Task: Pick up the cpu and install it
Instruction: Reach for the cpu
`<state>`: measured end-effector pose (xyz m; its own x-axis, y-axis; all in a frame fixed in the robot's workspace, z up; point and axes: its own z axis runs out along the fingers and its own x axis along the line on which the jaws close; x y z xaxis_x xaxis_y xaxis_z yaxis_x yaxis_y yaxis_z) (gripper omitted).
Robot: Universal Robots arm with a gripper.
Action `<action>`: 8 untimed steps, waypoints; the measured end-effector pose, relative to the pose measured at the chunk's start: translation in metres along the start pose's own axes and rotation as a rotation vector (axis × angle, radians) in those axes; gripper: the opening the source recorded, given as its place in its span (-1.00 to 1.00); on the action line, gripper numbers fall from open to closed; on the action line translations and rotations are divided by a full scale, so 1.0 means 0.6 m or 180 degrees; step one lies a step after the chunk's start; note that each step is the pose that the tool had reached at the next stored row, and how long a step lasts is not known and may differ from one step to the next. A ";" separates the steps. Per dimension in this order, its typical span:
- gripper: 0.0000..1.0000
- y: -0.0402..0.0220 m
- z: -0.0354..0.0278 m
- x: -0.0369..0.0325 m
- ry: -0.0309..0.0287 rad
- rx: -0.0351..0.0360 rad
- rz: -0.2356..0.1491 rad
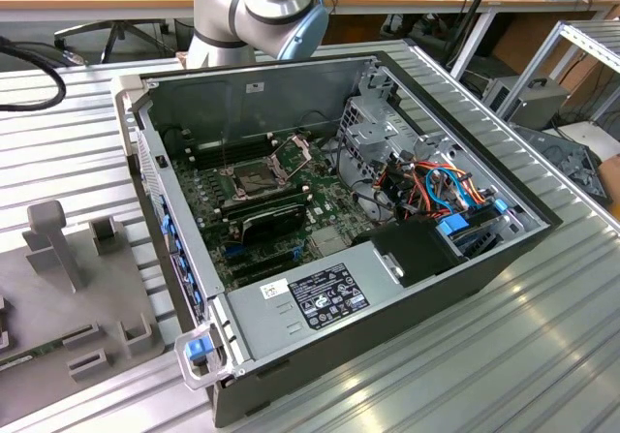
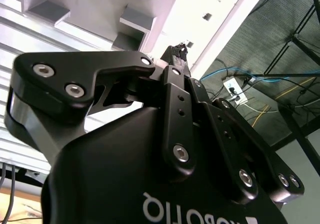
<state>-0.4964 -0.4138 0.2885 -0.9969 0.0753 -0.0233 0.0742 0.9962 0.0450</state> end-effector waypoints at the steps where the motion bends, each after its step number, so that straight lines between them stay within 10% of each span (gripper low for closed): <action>1: -0.79 -0.004 0.001 0.000 0.0000 0.0000 0.0000; 8: -0.79 -0.025 0.003 -0.002 0.0000 0.0000 0.0000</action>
<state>-0.4964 -0.4290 0.2861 -0.9969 0.0753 -0.0233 0.0742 0.9962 0.0451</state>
